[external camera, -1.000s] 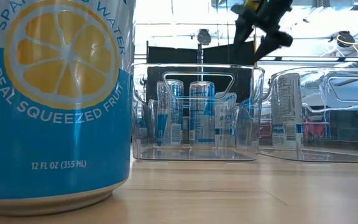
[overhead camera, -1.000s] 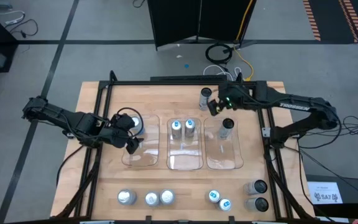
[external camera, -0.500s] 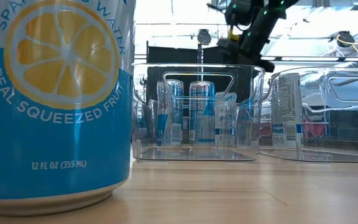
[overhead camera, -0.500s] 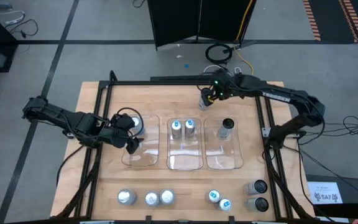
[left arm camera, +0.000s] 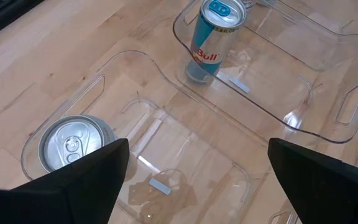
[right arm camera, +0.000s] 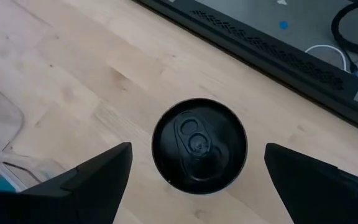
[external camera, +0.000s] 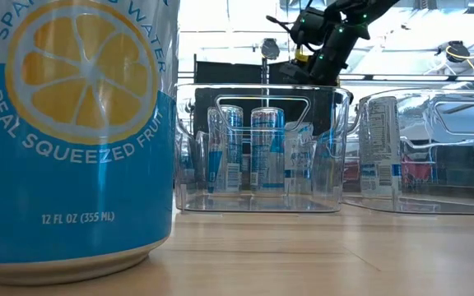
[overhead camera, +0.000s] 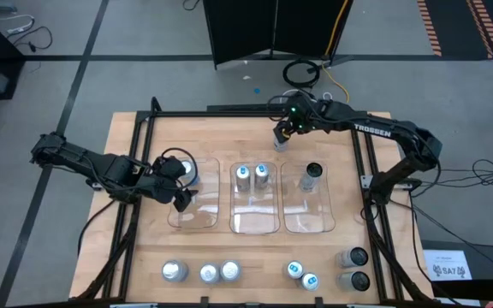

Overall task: Sort soda cans
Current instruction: Put the top white-blue soda can into the right transparent bin

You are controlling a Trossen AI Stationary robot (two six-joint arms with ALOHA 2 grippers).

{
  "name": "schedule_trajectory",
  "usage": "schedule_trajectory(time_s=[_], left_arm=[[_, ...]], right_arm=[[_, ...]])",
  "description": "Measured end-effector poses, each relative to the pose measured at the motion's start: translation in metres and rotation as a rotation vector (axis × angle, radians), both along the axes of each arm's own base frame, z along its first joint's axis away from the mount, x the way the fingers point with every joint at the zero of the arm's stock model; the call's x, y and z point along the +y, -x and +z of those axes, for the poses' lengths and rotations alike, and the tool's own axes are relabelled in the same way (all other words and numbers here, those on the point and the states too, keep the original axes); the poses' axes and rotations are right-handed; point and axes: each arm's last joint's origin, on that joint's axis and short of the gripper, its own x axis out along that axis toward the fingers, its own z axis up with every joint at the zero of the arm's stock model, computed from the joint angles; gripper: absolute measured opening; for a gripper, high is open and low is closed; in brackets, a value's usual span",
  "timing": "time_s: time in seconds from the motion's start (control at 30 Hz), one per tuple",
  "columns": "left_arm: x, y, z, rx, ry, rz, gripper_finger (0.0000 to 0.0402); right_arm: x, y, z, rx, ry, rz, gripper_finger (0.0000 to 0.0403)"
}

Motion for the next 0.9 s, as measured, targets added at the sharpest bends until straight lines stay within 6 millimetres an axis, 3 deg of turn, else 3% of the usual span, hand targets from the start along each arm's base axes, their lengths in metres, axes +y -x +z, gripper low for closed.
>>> schedule_trajectory(time_s=[0.57, 0.9], left_arm=[[0.0, 0.0, 0.0, 0.0, 0.001, 0.001, 0.0393], [0.0, 0.0, 0.0, -0.001, 0.001, 0.0, 0.0393]], right_arm=[[-0.017, -0.015, -0.029, 0.068, 0.019, 0.0, 0.0353], [-0.016, -0.013, -0.029, 0.087, 0.013, 0.017, 0.025]])
